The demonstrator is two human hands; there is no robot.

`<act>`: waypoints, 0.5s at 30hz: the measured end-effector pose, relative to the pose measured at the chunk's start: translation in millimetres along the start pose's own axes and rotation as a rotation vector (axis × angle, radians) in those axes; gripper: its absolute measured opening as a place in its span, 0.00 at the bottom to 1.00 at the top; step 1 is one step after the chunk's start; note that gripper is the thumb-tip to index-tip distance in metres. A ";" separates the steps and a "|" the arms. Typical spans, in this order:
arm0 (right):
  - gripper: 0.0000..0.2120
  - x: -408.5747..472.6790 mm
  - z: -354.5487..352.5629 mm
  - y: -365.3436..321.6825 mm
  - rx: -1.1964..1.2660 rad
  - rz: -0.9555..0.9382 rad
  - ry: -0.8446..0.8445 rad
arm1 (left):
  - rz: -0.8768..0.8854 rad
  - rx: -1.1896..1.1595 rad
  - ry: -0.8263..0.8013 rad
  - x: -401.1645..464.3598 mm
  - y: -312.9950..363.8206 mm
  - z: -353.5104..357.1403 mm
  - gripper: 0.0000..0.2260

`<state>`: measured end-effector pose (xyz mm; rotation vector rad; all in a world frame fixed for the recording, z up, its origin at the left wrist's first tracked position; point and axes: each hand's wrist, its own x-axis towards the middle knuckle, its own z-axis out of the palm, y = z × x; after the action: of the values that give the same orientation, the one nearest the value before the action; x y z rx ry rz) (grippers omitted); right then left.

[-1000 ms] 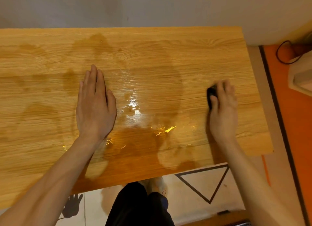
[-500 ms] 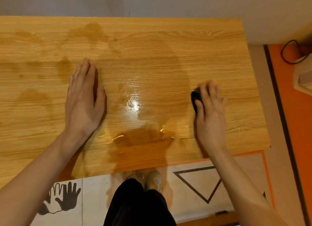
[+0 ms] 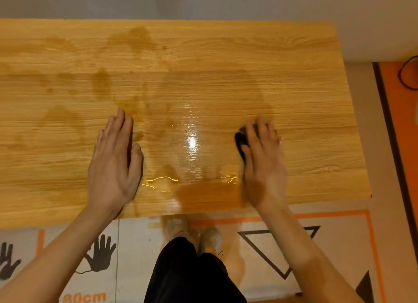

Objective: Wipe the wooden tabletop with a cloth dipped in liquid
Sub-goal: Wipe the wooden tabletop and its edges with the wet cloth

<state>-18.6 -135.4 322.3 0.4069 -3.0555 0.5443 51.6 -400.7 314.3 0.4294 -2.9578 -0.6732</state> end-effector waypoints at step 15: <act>0.21 -0.4 6.8 -15.7 -0.134 -0.242 -0.011 | 0.000 0.001 0.038 -0.6 1.1 2.4 0.25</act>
<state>-13.9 -151.9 321.2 0.7622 -2.9684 0.3251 51.5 -398.6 312.6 0.4378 -2.9233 -0.6557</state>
